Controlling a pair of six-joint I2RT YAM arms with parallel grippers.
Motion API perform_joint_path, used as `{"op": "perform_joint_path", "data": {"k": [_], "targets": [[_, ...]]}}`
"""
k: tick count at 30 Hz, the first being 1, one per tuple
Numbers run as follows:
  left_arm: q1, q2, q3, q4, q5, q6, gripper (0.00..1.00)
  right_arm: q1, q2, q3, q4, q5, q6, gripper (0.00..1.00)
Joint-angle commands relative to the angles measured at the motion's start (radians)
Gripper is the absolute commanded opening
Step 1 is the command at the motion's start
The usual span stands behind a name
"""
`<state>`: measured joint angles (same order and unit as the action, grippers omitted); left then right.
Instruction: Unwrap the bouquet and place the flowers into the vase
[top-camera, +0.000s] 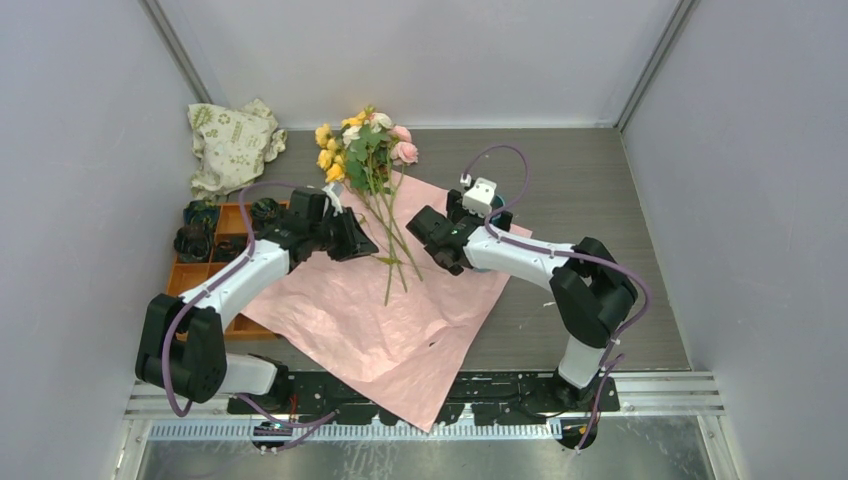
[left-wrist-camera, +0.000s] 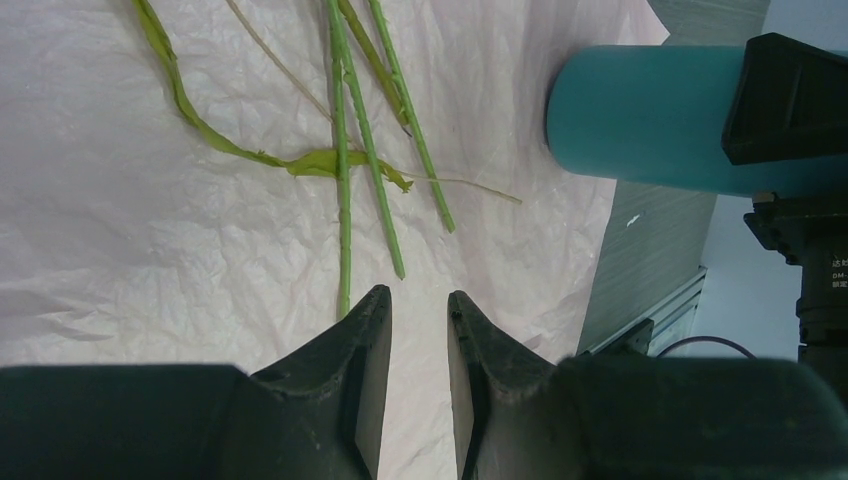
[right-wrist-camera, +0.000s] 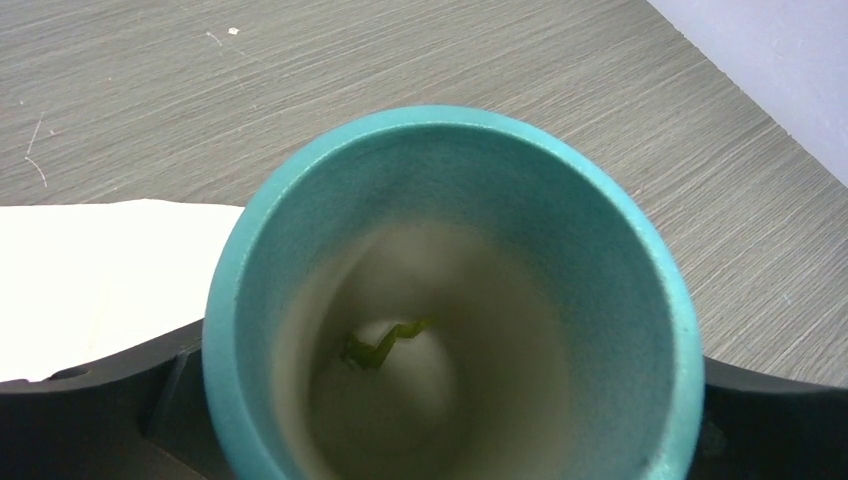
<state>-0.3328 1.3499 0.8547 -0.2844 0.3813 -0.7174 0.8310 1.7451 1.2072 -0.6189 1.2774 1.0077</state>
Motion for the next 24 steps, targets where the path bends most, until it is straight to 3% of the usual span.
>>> {"op": "perform_joint_path", "data": {"k": [1,24], "targets": [[-0.003,-0.024,-0.006,0.038,0.004,0.015,0.28,0.030,-0.022,0.021,-0.124,0.021,0.138,0.99],[-0.002,-0.002,-0.016,0.073,0.031,0.012,0.28,0.143,-0.088,0.238,-0.629,0.144,0.487,0.99]]}}
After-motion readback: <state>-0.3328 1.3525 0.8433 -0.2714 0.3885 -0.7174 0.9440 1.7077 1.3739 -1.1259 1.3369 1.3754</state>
